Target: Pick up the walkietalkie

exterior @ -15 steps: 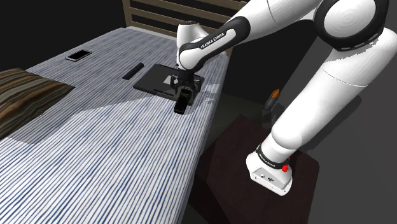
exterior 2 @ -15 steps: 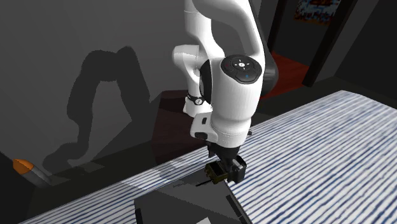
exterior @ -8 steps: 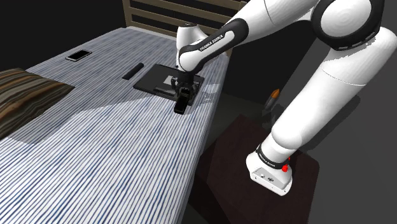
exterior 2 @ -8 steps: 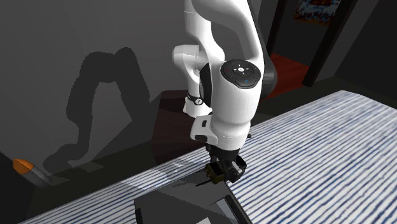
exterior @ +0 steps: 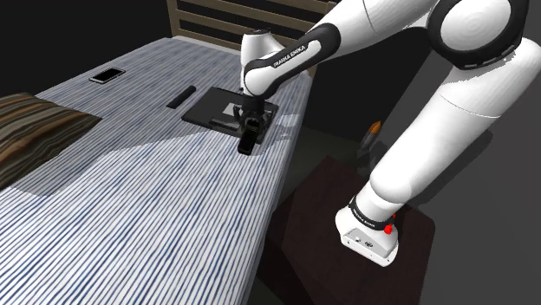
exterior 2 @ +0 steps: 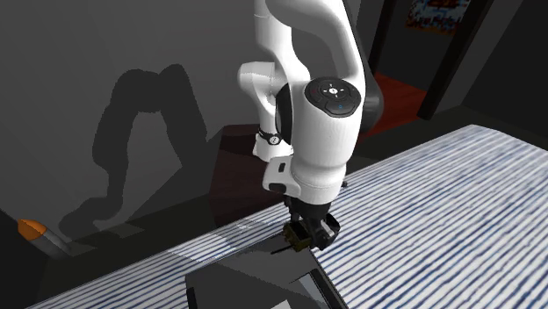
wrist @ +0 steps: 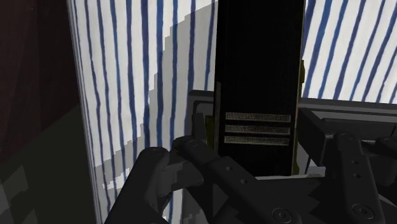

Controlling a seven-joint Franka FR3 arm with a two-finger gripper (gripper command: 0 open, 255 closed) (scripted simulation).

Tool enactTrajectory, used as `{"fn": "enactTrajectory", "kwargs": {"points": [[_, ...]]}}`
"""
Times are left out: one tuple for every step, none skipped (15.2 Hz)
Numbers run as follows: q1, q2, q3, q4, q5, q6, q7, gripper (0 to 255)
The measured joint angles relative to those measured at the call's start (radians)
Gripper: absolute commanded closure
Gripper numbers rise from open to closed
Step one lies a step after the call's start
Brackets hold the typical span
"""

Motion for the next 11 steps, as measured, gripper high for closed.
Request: {"fn": "enactTrajectory", "kwargs": {"points": [[0.0,-0.005,0.0,0.008,0.002,-0.012,-0.002,255],[-0.001,-0.013,0.0,0.013,0.005,-0.025,-0.005,255],[0.0,-0.02,0.001,0.017,0.008,-0.036,-0.005,255],[0.001,-0.028,0.001,0.025,0.011,-0.051,-0.006,255],[0.0,-0.041,0.001,0.028,0.016,-0.066,-0.01,255],[-0.001,-0.047,-0.001,0.034,0.018,-0.078,-0.014,255],[-0.001,-0.056,-0.001,0.04,0.021,-0.093,-0.017,255],[-0.001,-0.062,-0.001,0.046,0.023,-0.105,-0.018,255],[-0.001,-0.071,-0.001,0.05,0.026,-0.118,-0.019,255],[-0.002,-0.078,-0.003,0.055,0.028,-0.13,-0.024,255],[-0.002,-0.084,-0.003,0.066,0.03,-0.145,-0.024,255]]}}
